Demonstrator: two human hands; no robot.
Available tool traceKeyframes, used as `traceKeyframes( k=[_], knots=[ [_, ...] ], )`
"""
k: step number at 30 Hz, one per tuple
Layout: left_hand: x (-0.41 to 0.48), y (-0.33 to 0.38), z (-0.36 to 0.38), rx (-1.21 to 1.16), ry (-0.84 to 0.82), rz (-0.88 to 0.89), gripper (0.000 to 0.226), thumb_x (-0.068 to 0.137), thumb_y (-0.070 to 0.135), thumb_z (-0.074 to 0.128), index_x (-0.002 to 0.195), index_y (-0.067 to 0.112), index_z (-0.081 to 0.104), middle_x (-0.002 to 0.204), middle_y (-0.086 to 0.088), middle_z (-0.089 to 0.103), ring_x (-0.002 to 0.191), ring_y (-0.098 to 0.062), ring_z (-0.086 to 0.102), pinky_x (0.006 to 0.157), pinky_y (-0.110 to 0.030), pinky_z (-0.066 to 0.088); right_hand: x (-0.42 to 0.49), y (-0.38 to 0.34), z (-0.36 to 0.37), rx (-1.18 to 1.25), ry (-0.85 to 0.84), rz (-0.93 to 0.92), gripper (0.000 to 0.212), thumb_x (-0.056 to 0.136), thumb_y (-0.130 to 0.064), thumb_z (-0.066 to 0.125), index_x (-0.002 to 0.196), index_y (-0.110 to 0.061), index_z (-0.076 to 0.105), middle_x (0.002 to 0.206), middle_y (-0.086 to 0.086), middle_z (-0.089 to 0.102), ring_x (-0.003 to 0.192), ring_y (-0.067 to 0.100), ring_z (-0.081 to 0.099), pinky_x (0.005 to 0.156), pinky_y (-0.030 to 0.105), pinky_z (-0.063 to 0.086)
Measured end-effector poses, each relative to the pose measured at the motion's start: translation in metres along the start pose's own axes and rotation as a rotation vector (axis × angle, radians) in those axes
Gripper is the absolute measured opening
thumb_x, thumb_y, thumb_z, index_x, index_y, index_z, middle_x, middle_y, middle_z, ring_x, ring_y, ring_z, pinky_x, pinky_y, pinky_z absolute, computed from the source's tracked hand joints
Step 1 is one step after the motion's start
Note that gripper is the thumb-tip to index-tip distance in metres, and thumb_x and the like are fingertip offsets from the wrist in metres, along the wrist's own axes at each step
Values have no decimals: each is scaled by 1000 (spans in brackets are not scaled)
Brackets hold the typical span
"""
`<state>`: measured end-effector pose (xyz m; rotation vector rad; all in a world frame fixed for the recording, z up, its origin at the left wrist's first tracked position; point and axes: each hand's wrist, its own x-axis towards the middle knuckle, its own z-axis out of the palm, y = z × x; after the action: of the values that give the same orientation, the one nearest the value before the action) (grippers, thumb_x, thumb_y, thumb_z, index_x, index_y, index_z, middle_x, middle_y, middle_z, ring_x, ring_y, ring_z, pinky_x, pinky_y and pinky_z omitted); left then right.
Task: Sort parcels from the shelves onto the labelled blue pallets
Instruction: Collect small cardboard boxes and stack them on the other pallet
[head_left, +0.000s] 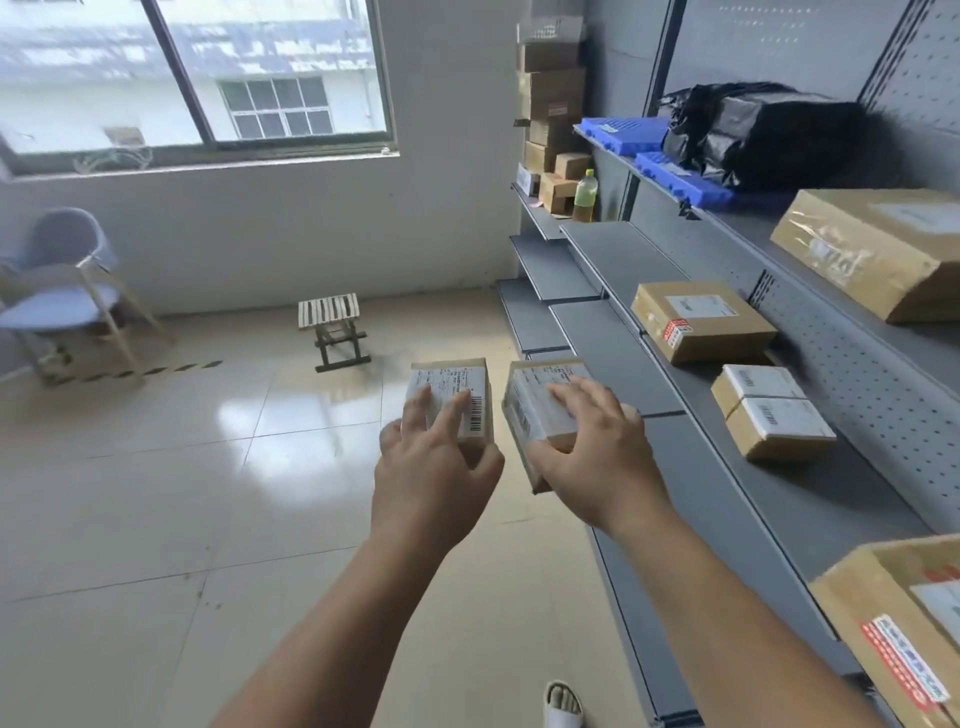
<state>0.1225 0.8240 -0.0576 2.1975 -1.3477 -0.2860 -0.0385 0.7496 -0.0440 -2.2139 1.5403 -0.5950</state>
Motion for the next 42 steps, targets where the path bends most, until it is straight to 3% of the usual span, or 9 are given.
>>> traceKeyframes(
  k=[9,20,31,39,42],
  knots=[
    [137,27,1,-14,74,-68,68,86,55,55,151,47,35,166,8,20,144,-28,24,113,-43,33,162,3,-3,4,-68,-151,75,76,-49,51,149,-31,44,158,-10,36,134,27,34,113,40,30],
    [283,37,0,-5,149,-119,69,84,57,53,150,49,34,166,9,20,141,-24,25,112,-42,34,319,-20,6,77,-19,-247,78,72,-53,47,148,-33,45,157,-8,38,132,27,36,108,44,38],
    [478,-13,-15,-29,140,-44,69,84,57,54,149,52,33,167,10,19,145,-21,20,114,-43,31,488,-80,55,-4,66,-178,78,72,-54,47,148,-33,45,158,-9,37,130,27,36,106,42,38],
    [609,-29,-24,-13,93,66,66,82,59,50,146,54,34,164,9,23,142,-26,27,110,-49,41,589,-103,75,-32,154,-62,75,72,-52,49,144,-30,50,155,-7,40,125,30,39,104,41,37],
    [650,-24,-18,4,77,103,66,83,57,52,146,52,36,164,7,24,141,-29,31,110,-45,36,624,-103,79,-33,159,-39,73,75,-50,51,145,-29,50,155,-6,40,126,30,39,104,43,37]
  ],
)
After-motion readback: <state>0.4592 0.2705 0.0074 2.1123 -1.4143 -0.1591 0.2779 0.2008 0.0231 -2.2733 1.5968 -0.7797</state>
